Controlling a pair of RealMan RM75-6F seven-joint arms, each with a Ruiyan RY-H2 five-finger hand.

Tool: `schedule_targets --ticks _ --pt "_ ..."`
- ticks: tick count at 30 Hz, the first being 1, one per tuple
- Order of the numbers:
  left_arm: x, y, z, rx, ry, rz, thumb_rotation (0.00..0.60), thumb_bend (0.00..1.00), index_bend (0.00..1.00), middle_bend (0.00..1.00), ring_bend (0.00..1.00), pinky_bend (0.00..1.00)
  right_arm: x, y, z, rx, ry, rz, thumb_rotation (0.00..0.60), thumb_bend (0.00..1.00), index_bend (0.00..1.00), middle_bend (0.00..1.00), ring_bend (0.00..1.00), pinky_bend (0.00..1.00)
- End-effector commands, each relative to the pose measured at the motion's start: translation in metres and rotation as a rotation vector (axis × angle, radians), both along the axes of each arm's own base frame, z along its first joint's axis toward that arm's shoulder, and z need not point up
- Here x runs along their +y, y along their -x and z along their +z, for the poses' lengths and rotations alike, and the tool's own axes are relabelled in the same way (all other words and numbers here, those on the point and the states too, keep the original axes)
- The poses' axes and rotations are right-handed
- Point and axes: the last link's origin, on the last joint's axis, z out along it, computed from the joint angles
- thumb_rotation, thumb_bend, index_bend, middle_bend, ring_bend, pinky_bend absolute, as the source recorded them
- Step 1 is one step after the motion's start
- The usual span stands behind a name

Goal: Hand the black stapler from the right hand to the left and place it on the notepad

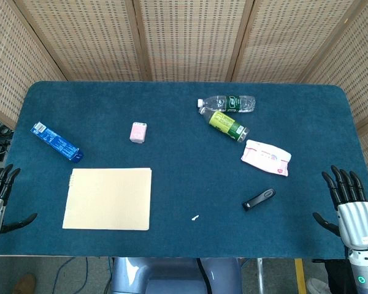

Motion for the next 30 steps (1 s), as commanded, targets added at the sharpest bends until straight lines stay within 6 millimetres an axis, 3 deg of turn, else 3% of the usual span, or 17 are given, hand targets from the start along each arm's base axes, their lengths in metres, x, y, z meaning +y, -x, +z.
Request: schedule_targets --ticks 1,8,9,12,18,21,25,30 --pt "0.000 0.000 -0.001 0.003 -0.003 0.000 0.600 0.00 0.00 0.00 0.00 0.00 -0.001 0.000 0.000 -0.003 -0.018 0.015 0.600 0.00 0.00 0.00 0.00 0.00" --pt "0.003 0.000 -0.001 0.003 -0.004 0.001 0.600 0.00 0.00 0.00 0.00 0.00 -0.010 -0.008 -0.014 -0.024 -0.128 0.071 0.600 0.00 0.00 0.00 0.00 0.00" --pt "0.005 0.001 -0.002 0.004 -0.003 0.004 0.600 0.00 0.00 0.00 0.00 0.00 -0.024 -0.024 -0.027 0.028 -0.204 0.154 0.600 0.00 0.00 0.00 0.00 0.00" --pt "0.008 0.000 -0.005 0.013 -0.003 0.008 0.600 0.00 0.00 0.00 0.00 0.00 -0.048 -0.044 -0.043 0.083 -0.298 0.235 0.600 0.00 0.00 0.00 0.00 0.00" --pt "0.013 0.003 -0.010 0.030 0.004 0.036 0.600 0.00 0.00 0.00 0.00 0.00 -0.076 -0.074 -0.081 0.186 -0.461 0.351 0.600 0.00 0.08 0.06 0.00 0.00" --pt "0.015 0.004 -0.010 0.033 0.004 0.047 0.600 0.00 0.00 0.00 0.00 0.00 -0.082 -0.079 -0.094 0.220 -0.498 0.373 0.600 0.03 0.14 0.12 0.02 0.00" --pt "0.019 0.007 -0.011 0.035 0.005 0.069 0.600 0.00 0.00 0.00 0.00 0.00 -0.093 -0.080 -0.123 0.319 -0.590 0.372 0.600 0.17 0.17 0.15 0.05 0.02" --pt "0.021 0.008 -0.013 0.042 0.014 0.078 0.600 0.00 0.00 0.00 0.00 0.00 -0.099 -0.075 -0.132 0.377 -0.617 0.344 0.600 0.23 0.19 0.18 0.07 0.03"
